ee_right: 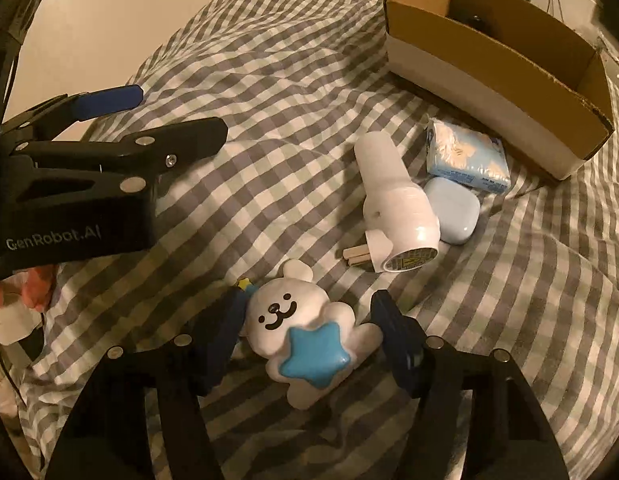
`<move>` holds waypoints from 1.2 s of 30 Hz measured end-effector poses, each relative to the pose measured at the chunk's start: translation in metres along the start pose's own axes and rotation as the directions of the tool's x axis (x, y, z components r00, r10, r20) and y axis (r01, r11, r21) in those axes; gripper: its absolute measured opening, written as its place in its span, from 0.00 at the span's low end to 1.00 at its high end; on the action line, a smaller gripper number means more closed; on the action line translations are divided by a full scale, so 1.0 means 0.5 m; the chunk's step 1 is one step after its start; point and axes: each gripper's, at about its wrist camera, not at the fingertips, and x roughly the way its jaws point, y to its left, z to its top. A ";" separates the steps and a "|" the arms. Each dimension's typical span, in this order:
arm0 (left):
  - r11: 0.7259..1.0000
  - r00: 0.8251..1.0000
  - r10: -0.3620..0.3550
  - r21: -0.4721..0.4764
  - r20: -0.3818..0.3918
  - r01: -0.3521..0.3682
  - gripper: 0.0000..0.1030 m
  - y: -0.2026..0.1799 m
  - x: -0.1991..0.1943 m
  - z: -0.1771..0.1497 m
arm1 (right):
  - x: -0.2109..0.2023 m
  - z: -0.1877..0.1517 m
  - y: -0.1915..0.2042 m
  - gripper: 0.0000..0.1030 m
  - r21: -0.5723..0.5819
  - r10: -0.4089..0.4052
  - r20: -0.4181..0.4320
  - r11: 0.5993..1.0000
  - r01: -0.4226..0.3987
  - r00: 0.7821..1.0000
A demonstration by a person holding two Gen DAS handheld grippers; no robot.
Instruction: Organize objects
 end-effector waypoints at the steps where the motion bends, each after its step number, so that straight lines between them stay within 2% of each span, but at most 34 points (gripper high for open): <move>1: 1.000 1.000 0.002 0.001 0.001 -0.002 0.97 -0.002 0.000 0.000 | 0.008 -0.001 0.000 0.62 0.000 0.026 -0.021 1.000 -0.026 0.999; 2: 1.000 1.000 0.004 0.001 -0.001 -0.004 0.97 -0.001 0.001 0.000 | 0.023 -0.004 -0.003 0.62 0.008 0.059 -0.045 0.998 -0.059 0.997; 4: 1.000 1.000 0.008 -0.001 -0.007 -0.008 0.97 0.001 0.001 -0.001 | 0.040 -0.009 -0.003 0.58 0.018 0.046 -0.057 0.999 -0.045 0.997; 7: 1.000 1.000 0.016 0.001 -0.017 -0.016 0.97 0.003 0.006 0.003 | 0.009 -0.008 -0.011 0.58 0.035 0.011 0.006 0.999 -0.011 1.000; 10: 1.000 1.000 0.018 0.008 -0.026 -0.018 0.97 -0.009 0.013 0.014 | -0.057 -0.003 -0.044 0.58 0.083 -0.028 0.111 0.996 0.019 0.993; 12: 1.000 0.999 -0.004 0.011 -0.032 0.004 0.97 -0.028 0.018 0.025 | -0.107 0.003 -0.075 0.58 0.110 -0.103 0.171 0.990 0.085 0.980; 15: 0.999 0.998 -0.049 0.022 -0.030 0.050 0.97 -0.079 0.026 0.046 | -0.155 0.014 -0.127 0.58 0.156 -0.214 0.215 0.971 0.182 0.953; 18: 0.994 0.995 -0.100 0.048 -0.017 0.101 0.97 -0.139 0.043 0.059 | -0.191 0.022 -0.194 0.58 0.240 -0.261 0.246 0.950 0.202 0.934; 21: 0.991 0.992 -0.114 0.059 -0.060 0.117 0.97 -0.188 0.082 0.065 | -0.193 0.035 -0.223 0.58 0.263 -0.302 0.260 0.936 0.234 0.917; 26: 0.992 0.988 -0.107 0.056 -0.114 0.113 0.97 -0.223 0.140 0.059 | -0.166 0.018 -0.242 0.58 0.290 -0.249 0.259 0.942 0.171 0.933; 28: 0.986 0.977 -0.133 0.075 -0.164 0.147 0.97 -0.232 0.173 0.048 | -0.143 0.012 -0.248 0.58 0.297 -0.228 0.247 0.943 0.150 0.942; 31: 0.983 0.972 -0.149 0.076 -0.184 0.165 0.87 -0.231 0.196 0.041 | -0.122 0.008 -0.250 0.58 0.291 -0.209 0.238 0.947 0.135 0.949; 33: 0.976 0.963 -0.197 0.057 -0.183 0.210 0.72 -0.226 0.194 0.045 | -0.126 -0.001 -0.251 0.58 0.291 -0.204 0.242 0.948 0.130 0.948; 34: 0.973 0.962 -0.208 0.060 -0.180 0.221 0.59 -0.226 0.190 0.045 | -0.128 -0.004 -0.251 0.58 0.294 -0.202 0.246 0.947 0.126 0.948; 35: 0.972 0.961 -0.211 0.064 -0.178 0.226 0.55 -0.225 0.187 0.044 | -0.130 -0.006 -0.251 0.58 0.296 -0.202 0.247 0.947 0.124 0.948; 36: 0.972 0.961 -0.212 0.061 -0.176 0.225 0.55 -0.222 0.184 0.044 | -0.131 -0.008 -0.251 0.58 0.300 -0.204 0.246 0.945 0.126 0.947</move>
